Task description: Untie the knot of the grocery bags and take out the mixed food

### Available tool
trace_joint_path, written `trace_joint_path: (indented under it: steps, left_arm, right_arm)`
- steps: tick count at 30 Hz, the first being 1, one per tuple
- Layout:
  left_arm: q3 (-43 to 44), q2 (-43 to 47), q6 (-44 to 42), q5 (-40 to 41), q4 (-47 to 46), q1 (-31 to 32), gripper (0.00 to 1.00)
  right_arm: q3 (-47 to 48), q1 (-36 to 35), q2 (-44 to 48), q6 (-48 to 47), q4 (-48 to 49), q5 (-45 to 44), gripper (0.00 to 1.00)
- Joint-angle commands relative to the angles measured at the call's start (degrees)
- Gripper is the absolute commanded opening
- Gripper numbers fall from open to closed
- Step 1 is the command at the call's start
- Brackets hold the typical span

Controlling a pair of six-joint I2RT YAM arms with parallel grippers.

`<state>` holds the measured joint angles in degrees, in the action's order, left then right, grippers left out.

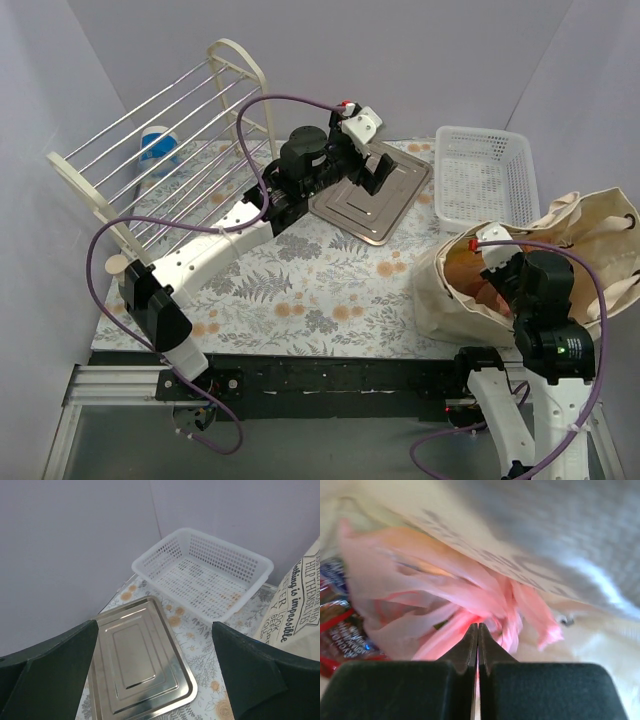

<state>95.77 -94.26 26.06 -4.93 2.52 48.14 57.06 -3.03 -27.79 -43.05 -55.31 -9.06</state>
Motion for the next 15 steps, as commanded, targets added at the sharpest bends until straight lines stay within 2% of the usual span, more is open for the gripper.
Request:
trace_joint_path:
  steps: [1,6,13,14,15]
  left_arm:
    - [-2.07,3.81,2.32,-0.26,0.99,-2.61,0.98]
    - [-3.31,4.26,3.55,-1.57,1.08,-4.54,0.98]
    - [-4.80,4.96,3.91,-3.59,3.27,-4.63,0.98]
    - [-4.97,5.14,3.91,-3.94,3.62,-4.63,0.98]
    - [-5.15,5.40,3.91,-4.38,4.50,-4.72,0.98]
  right_arm:
    - [-2.73,-0.22,0.81,11.66,6.53,-13.96,0.01]
    - [-2.92,0.30,-1.82,16.67,10.29,-20.81,0.01]
    - [-1.95,4.33,-11.03,21.24,11.03,-21.26,0.01]
    - [-1.60,5.74,-12.62,22.73,10.14,-21.18,0.08]
    - [-0.90,6.62,-14.03,23.27,9.35,-19.00,0.23]
